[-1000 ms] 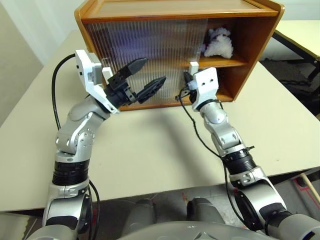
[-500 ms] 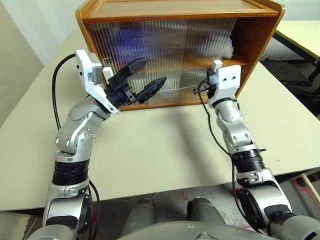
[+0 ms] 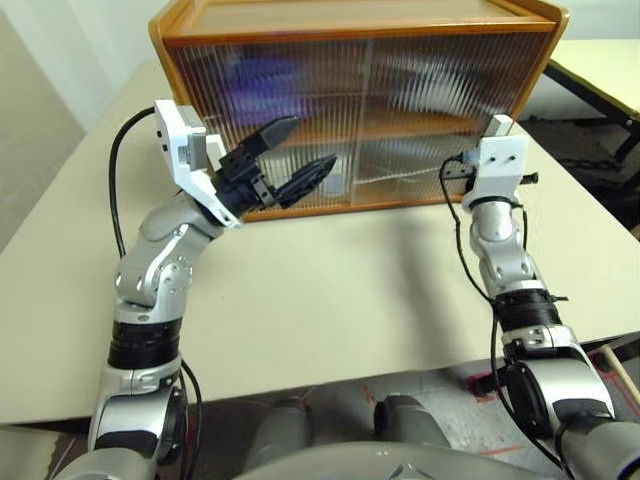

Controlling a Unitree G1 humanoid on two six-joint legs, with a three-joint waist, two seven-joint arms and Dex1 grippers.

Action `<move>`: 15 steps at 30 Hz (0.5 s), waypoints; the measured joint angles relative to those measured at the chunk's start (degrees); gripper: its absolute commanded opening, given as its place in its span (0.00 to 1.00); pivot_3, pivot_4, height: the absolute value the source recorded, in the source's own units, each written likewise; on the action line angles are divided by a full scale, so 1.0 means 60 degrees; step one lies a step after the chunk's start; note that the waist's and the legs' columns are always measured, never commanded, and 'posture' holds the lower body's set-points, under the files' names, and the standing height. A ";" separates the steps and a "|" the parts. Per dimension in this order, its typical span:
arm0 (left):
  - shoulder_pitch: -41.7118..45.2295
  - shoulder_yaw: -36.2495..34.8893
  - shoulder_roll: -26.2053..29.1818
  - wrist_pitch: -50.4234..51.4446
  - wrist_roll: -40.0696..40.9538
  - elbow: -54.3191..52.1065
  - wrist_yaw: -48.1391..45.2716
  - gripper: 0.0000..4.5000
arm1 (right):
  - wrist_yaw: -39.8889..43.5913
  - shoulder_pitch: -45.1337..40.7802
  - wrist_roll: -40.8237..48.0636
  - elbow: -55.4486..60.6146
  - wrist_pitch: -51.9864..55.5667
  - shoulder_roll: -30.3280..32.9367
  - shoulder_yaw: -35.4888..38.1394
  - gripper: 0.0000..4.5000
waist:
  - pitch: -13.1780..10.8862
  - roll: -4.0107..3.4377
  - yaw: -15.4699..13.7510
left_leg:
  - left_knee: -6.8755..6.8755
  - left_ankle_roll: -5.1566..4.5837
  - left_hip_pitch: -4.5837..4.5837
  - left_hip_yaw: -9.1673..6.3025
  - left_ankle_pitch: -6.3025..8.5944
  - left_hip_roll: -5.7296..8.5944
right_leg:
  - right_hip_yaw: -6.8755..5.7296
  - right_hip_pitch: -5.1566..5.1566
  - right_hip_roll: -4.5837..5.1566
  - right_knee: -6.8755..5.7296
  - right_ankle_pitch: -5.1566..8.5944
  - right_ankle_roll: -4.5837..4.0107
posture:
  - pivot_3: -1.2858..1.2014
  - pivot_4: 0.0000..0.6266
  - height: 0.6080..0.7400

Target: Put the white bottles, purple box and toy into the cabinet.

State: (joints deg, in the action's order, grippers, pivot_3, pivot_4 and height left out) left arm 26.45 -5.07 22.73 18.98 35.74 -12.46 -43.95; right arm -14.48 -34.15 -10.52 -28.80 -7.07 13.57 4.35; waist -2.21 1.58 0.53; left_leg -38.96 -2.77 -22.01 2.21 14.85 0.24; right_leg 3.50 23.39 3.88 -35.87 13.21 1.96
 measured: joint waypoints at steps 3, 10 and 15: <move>0.0000 -0.0002 0.0000 -0.0014 -0.0002 0.0003 -0.0020 1.00 | -0.0172 -0.0161 -0.0031 -0.0337 -0.0223 0.0059 0.0001 0.01 | 0.0000 0.0000 -0.0033 | -0.0001 -0.0010 -0.0004 0.0000 -0.0007 0.0012 | 0.0000 -0.0009 0.0014 0.0012 -0.0006 0.0010 | 0.54 0.00 1.00; -0.0001 0.0006 -0.0009 -0.0035 -0.0003 0.0000 -0.0020 1.00 | 0.1026 0.0576 0.0450 0.0674 -0.0204 0.0295 0.0015 0.01 | 0.0001 0.0000 0.0000 | 0.0000 -0.0012 -0.0006 -0.0005 -0.0008 0.0003 | -0.0002 -0.0010 0.0007 0.0017 -0.0007 0.0016 | 0.54 0.00 1.00; -0.0163 -0.0019 -0.0006 -0.0035 -0.0002 -0.0018 0.0011 1.00 | 0.3405 0.2536 0.1861 0.2961 0.0380 0.0558 -0.0032 0.24 | 0.0000 0.0000 0.0018 | 0.0000 -0.0012 -0.0002 -0.0003 -0.0008 0.0000 | 0.0000 -0.0010 0.0007 0.0012 -0.0004 0.0021 | 0.55 0.00 1.00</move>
State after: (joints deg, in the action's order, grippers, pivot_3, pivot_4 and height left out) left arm 25.47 -5.19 22.70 18.77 35.72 -12.56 -43.89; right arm 5.95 -18.94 0.64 -11.03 -4.79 16.91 4.16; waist -2.20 1.58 0.64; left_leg -38.96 -2.84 -22.02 2.19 14.80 0.24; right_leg 3.50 23.33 3.92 -35.80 13.18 2.08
